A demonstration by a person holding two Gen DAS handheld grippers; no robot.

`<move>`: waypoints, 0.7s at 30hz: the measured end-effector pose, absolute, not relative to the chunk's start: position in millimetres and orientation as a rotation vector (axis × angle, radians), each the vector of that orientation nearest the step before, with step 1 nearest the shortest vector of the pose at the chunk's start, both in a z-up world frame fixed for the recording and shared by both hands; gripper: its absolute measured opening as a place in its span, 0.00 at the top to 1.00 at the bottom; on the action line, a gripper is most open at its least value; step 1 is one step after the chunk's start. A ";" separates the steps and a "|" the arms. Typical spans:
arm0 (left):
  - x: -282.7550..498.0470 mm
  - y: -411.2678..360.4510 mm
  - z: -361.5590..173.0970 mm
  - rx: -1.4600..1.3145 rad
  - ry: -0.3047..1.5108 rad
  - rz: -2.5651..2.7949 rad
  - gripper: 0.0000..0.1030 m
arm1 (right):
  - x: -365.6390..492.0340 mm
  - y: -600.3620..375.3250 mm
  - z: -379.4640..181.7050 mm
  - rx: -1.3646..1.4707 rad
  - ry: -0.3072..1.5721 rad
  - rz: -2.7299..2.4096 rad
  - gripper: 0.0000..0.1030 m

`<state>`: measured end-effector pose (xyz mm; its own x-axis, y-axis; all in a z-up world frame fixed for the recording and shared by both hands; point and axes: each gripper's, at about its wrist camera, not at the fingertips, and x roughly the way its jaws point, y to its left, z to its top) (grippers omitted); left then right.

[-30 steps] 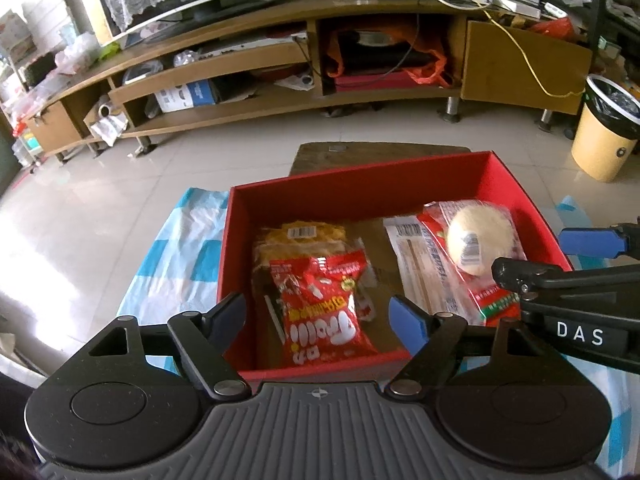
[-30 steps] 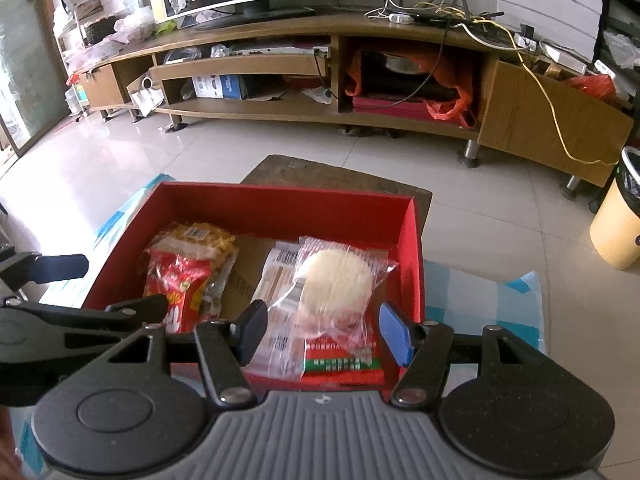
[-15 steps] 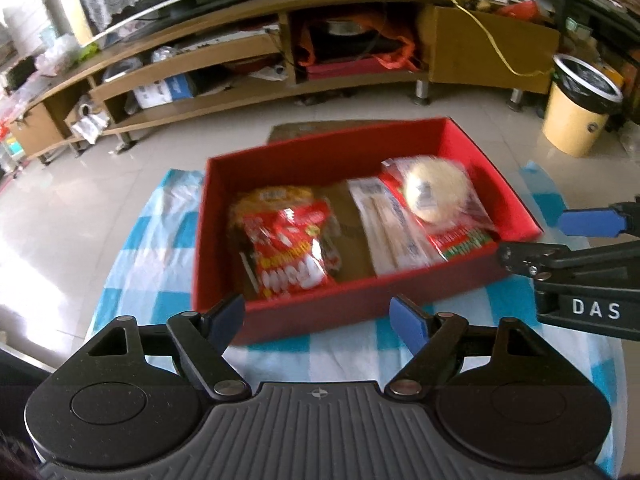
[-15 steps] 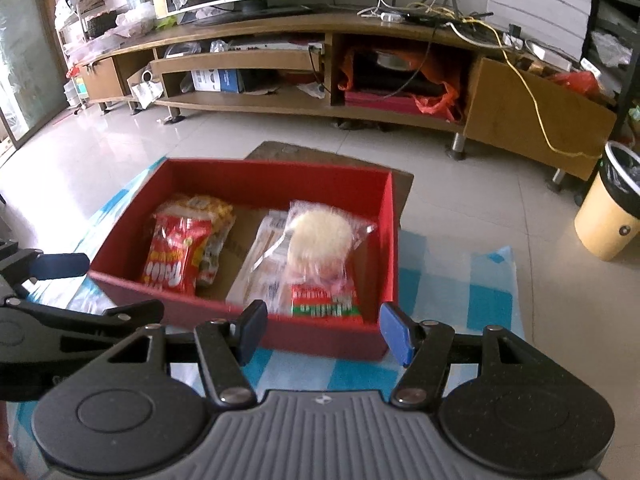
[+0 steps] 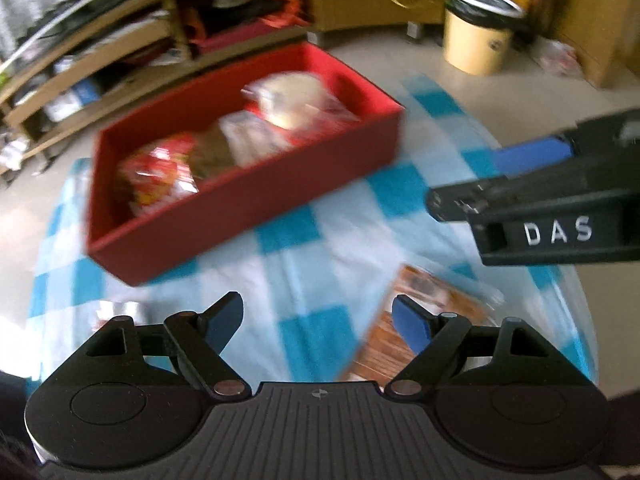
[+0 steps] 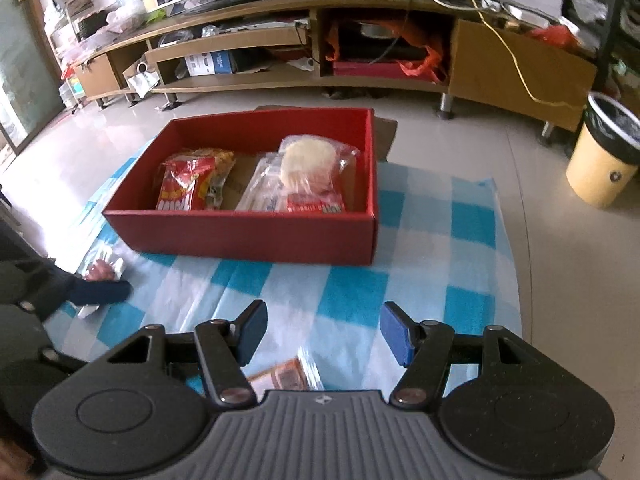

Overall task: Organize snacks
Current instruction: 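Withdraw both open tools up out of the red box, then move the left tool to the brown pastry pack while the right tool approaches the white packet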

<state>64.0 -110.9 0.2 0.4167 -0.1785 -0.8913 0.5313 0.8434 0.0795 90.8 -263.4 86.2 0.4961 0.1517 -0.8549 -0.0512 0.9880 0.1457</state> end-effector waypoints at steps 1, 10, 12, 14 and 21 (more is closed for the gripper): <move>61.0 -114.2 -3.5 0.390 1.063 -0.479 0.16 | 86.5 -265.7 86.1 0.112 1.047 0.120 0.41; 49.9 -124.2 -12.4 0.431 1.090 -0.527 0.16 | 45.3 -282.5 72.8 0.156 1.107 0.103 0.40; 49.0 -128.7 -16.4 0.443 1.099 -0.544 0.15 | 36.2 -284.9 70.9 0.169 1.120 0.103 0.40; 51.0 -134.0 -23.7 0.462 1.104 -0.553 0.15 | 29.0 -286.4 70.0 0.178 1.123 0.099 0.40; 73.7 -134.4 -39.3 0.376 1.187 -0.587 0.11 | 8.3 -293.4 69.5 0.213 1.132 0.092 0.39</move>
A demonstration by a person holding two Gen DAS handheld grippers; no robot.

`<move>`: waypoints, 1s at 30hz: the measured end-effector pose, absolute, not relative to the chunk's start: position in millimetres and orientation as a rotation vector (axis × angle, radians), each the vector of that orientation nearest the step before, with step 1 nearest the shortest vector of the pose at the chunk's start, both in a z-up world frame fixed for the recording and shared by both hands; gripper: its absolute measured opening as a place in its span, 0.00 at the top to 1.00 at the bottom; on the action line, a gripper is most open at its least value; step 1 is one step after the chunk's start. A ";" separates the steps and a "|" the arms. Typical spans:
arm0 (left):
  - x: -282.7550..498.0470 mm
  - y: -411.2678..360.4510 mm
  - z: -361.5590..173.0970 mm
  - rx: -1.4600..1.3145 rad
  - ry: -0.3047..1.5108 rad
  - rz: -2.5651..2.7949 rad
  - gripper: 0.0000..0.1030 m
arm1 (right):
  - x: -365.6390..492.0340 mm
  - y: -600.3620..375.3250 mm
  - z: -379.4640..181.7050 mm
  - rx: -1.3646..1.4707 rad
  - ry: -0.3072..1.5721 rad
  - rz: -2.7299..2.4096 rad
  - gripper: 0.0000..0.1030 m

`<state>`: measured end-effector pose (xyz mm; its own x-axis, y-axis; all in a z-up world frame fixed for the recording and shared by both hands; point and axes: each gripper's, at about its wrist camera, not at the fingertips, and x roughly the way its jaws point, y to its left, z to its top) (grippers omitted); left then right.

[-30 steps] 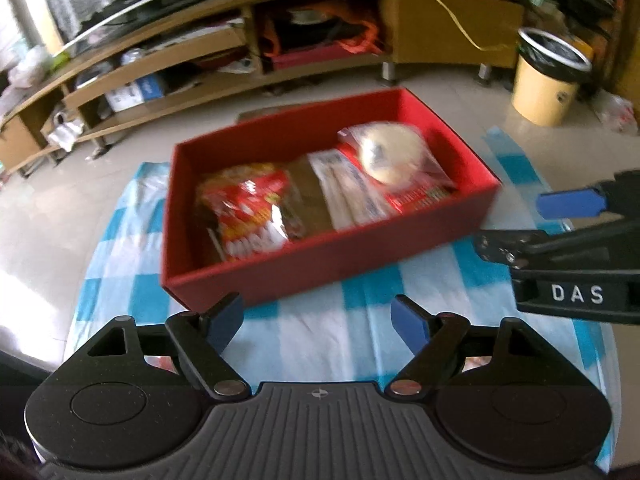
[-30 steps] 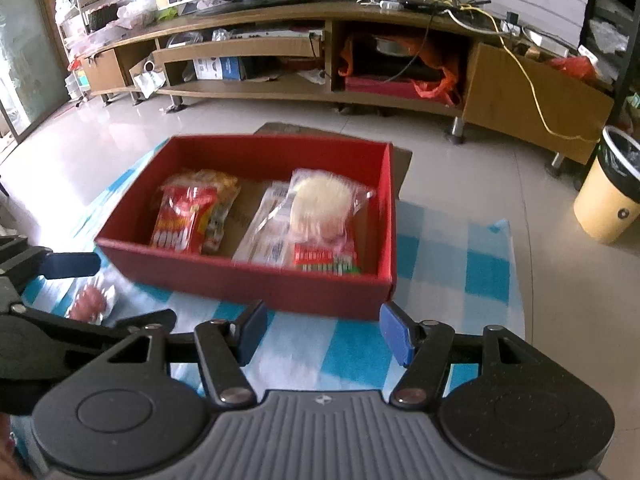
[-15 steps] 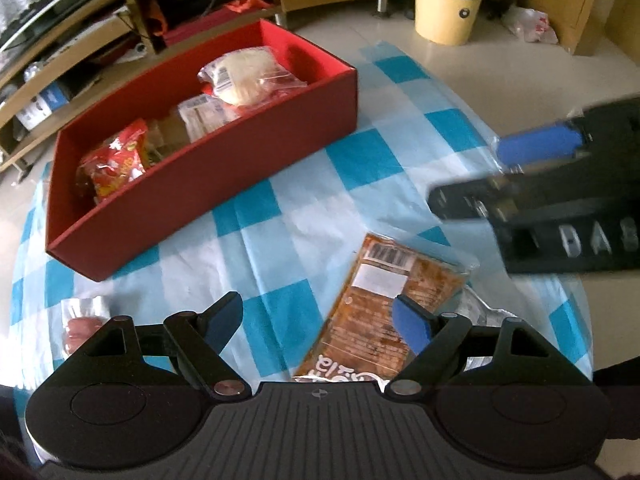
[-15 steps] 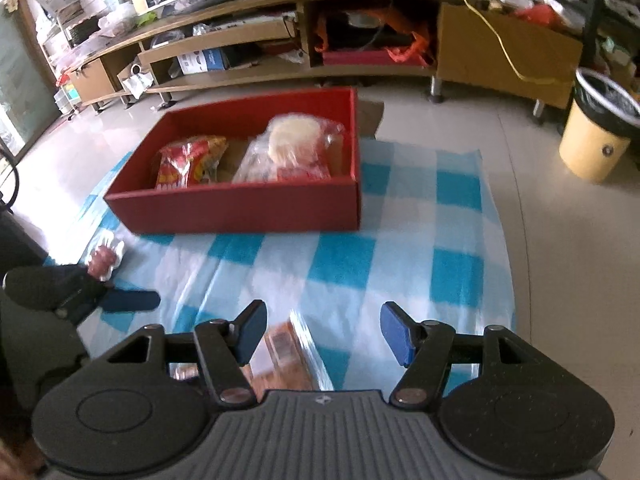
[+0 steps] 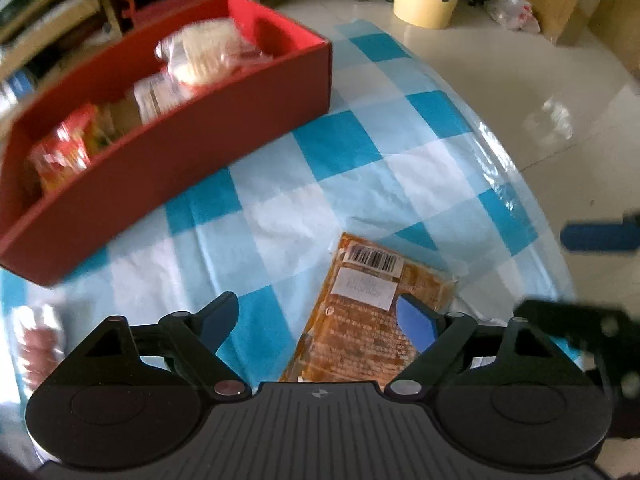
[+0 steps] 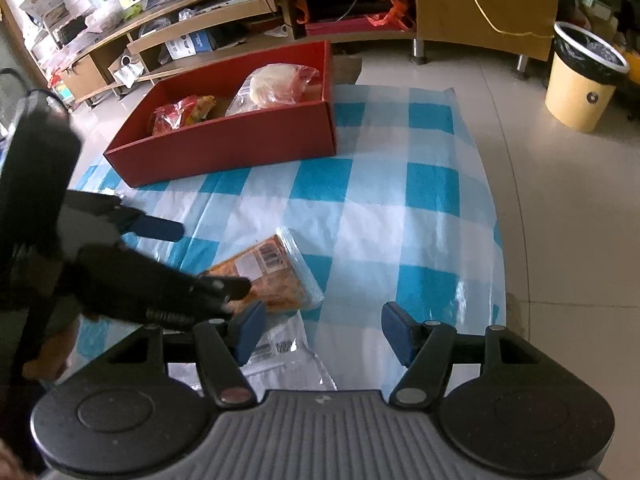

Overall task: Organize snacks
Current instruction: 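Move the left tool to the brown pastry pack while the right tool approaches the white packet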

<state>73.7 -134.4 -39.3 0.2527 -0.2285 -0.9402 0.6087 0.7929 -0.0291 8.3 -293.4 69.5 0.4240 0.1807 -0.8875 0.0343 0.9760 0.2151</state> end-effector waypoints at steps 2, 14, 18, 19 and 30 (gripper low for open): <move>76.1 -131.9 -42.7 0.335 1.230 -0.601 0.10 | 3.5 -295.0 69.5 0.224 1.137 0.096 0.39; 55.8 -147.4 -40.2 0.472 1.181 -0.678 0.07 | -23.4 -276.9 62.9 0.239 1.191 0.190 0.35; 61.6 -142.6 -40.0 0.427 1.207 -0.645 0.12 | -26.8 -270.5 59.4 0.231 1.214 0.213 0.35; 64.0 -139.9 -37.5 0.419 1.201 -0.633 0.19 | -29.1 -268.8 59.1 0.238 1.220 0.227 0.35; 57.2 -146.2 -37.4 0.464 1.188 -0.692 0.14 | -29.6 -245.9 25.9 0.276 1.372 0.355 0.35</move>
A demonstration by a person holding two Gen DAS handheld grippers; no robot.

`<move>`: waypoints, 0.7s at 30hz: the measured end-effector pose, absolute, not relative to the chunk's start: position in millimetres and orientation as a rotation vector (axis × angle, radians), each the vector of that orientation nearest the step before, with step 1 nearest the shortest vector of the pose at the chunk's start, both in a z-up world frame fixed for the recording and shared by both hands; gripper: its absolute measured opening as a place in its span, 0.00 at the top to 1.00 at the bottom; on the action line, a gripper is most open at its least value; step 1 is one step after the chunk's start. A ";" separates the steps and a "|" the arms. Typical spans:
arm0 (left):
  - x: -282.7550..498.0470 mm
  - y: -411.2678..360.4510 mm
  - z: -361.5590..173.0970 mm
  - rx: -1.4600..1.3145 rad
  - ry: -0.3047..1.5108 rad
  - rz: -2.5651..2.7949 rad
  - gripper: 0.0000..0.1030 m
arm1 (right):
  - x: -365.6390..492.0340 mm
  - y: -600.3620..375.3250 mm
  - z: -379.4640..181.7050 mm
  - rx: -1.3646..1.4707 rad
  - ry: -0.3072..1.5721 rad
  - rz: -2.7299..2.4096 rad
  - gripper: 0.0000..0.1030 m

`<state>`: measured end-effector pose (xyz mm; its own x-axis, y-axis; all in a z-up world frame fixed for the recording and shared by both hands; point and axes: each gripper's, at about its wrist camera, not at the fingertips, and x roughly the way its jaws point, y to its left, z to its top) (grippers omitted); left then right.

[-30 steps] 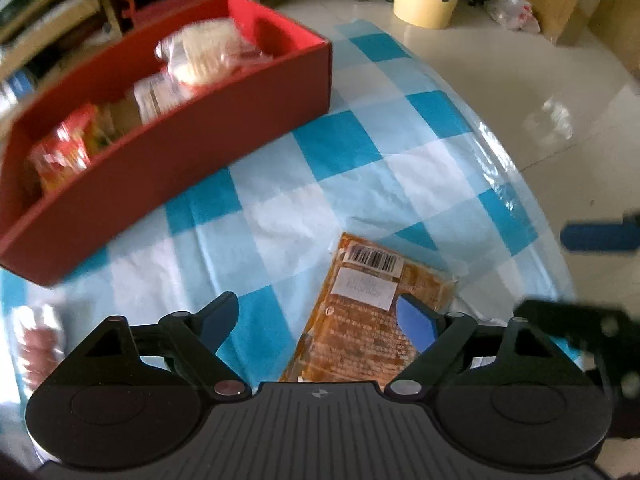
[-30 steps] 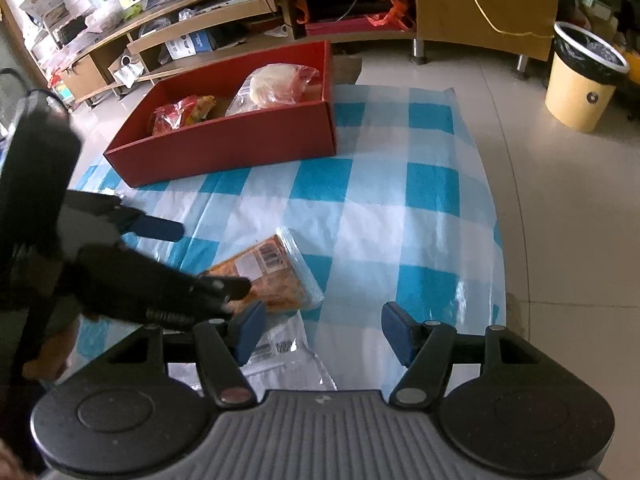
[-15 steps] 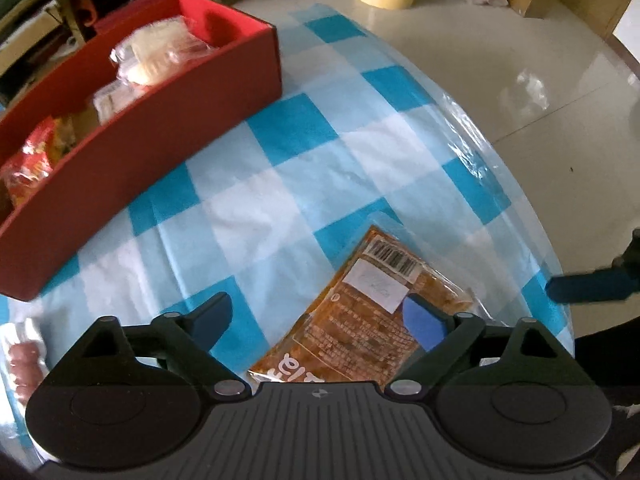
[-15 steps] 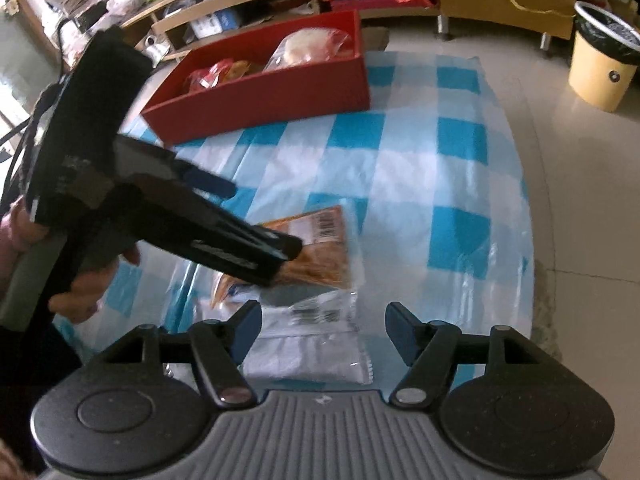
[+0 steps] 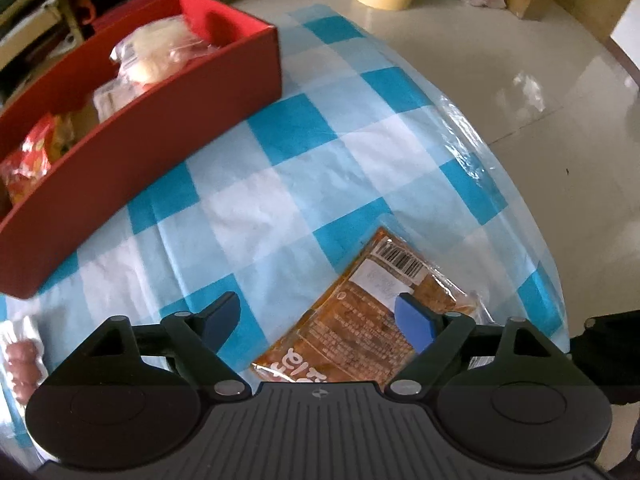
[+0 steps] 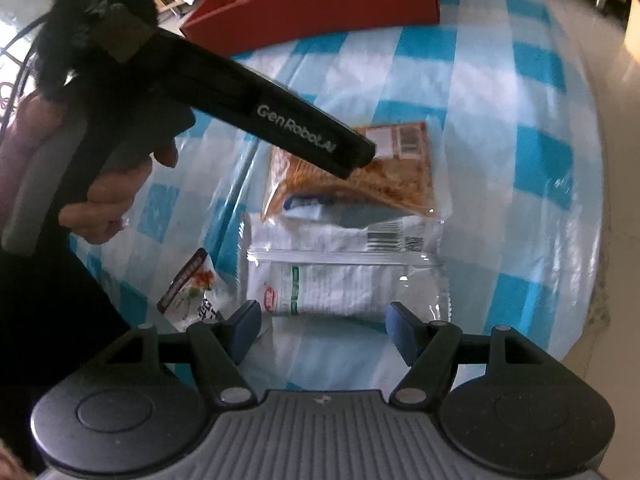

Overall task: Organize snacks
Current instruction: 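Move the left tool to the brown pastry pack while the right tool approaches the white packet, then close the left tool on the brown pastry pack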

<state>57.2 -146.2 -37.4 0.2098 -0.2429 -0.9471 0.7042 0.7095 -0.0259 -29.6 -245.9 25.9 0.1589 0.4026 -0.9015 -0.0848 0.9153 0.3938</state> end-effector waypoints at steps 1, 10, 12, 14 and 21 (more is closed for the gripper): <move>57.7 -146.0 -37.8 0.466 1.191 -0.689 0.13 | -28.0 -246.0 23.9 0.279 1.377 0.353 0.35; 68.1 -129.7 -40.9 0.443 1.229 -0.614 0.11 | 1.3 -250.2 15.7 0.337 1.390 0.335 0.31; 69.4 -124.8 -40.0 0.446 1.226 -0.589 0.11 | 10.3 -247.1 15.9 0.324 1.386 0.327 0.31; 70.8 -118.6 -38.4 0.451 1.222 -0.557 0.11 | 19.3 -244.8 17.2 0.293 1.368 0.314 0.31; 71.9 -92.8 -39.9 0.394 1.264 -0.483 0.10 | 50.4 -231.1 13.4 0.109 1.338 0.241 0.27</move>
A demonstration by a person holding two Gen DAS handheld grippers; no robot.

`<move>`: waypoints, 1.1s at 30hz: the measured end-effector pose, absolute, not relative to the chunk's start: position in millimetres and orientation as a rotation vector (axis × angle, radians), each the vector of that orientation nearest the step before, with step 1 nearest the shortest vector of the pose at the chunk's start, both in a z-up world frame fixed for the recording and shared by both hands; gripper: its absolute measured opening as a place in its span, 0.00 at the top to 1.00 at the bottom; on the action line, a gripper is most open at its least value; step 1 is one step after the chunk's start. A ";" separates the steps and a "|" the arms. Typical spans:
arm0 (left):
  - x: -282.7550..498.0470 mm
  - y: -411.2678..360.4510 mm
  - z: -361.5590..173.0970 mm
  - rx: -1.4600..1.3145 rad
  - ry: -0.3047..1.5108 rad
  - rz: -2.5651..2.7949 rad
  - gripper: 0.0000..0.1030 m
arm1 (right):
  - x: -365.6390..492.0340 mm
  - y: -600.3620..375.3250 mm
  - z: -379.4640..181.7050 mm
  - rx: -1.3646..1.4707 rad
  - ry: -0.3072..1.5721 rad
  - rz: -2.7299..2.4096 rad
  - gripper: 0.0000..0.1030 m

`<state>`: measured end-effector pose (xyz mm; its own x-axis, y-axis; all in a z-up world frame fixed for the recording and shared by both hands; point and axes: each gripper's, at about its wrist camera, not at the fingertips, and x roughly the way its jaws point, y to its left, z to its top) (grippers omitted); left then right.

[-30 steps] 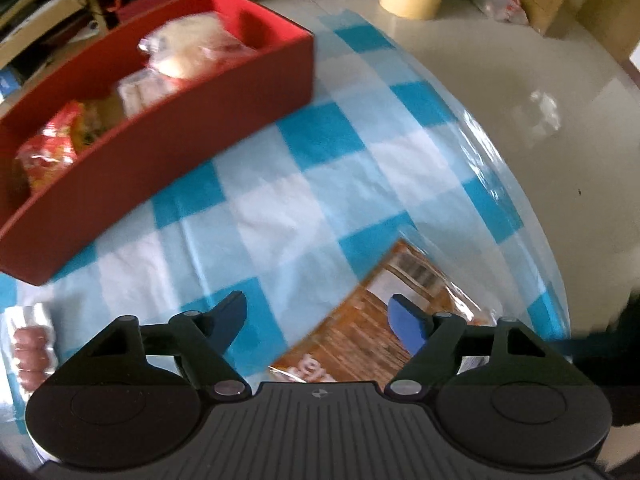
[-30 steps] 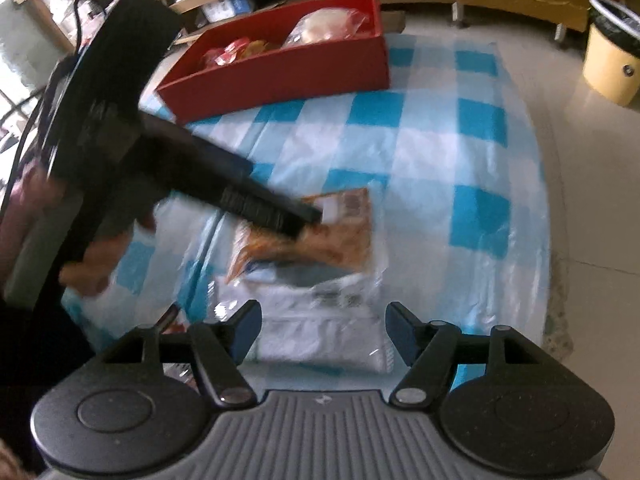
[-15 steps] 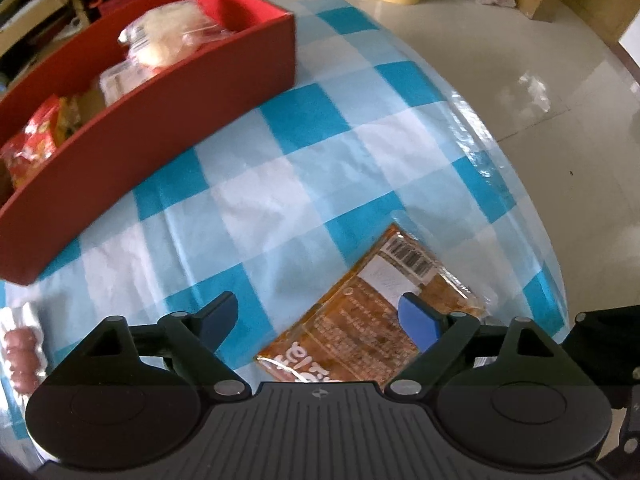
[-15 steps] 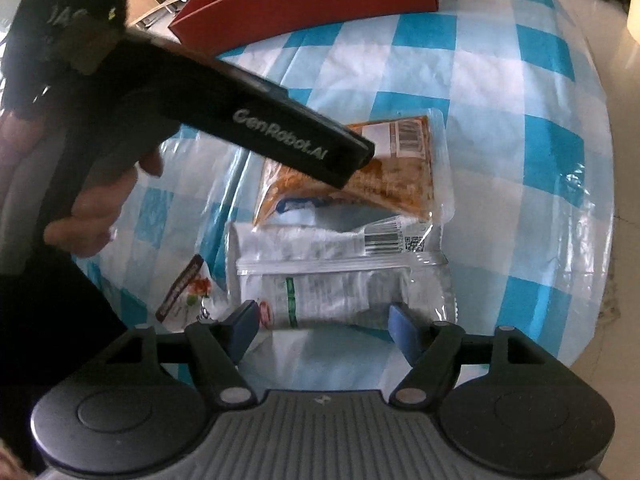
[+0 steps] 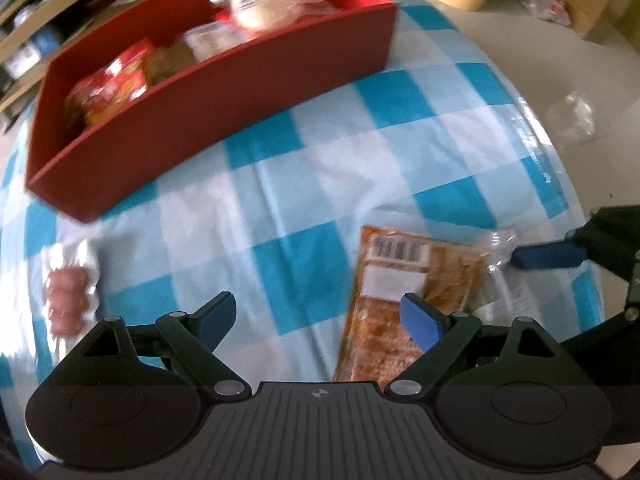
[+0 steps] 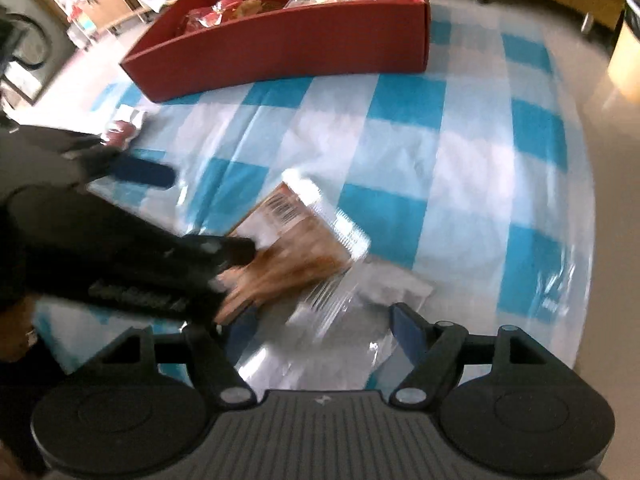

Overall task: Organize snacks
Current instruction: 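Close the left tool on the brown pastry pack, then close the right tool on the white packet while the left tool holds the pastry pack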

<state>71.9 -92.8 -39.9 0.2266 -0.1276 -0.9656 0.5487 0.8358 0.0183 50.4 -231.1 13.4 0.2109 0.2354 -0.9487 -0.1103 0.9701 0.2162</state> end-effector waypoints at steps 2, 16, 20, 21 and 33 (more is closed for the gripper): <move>71.6 -83.5 -40.2 0.353 1.276 -0.466 0.10 | 49.5 -226.8 13.6 0.064 1.331 0.245 0.27; 57.4 -97.4 -37.1 0.340 1.281 -0.573 0.08 | 12.0 -231.9 10.8 0.082 1.316 0.261 0.25; 62.9 -90.2 -35.8 0.250 1.318 -0.577 0.08 | 6.1 -233.7 14.9 0.041 1.275 0.255 0.34; 62.9 -89.6 -36.9 0.224 1.335 -0.580 0.08 | 4.7 -233.4 14.3 0.007 1.267 0.248 0.37; 54.6 -118.6 -48.8 0.144 1.390 -0.568 0.03 | -9.1 -252.7 13.6 -0.005 1.267 0.199 0.48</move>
<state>54.6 -118.6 -48.8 0.0711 -0.2938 -0.9532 0.4584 0.8583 -0.2304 -9.1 -252.7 13.6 0.2842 0.1458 -0.9476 -0.1510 0.9828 0.1059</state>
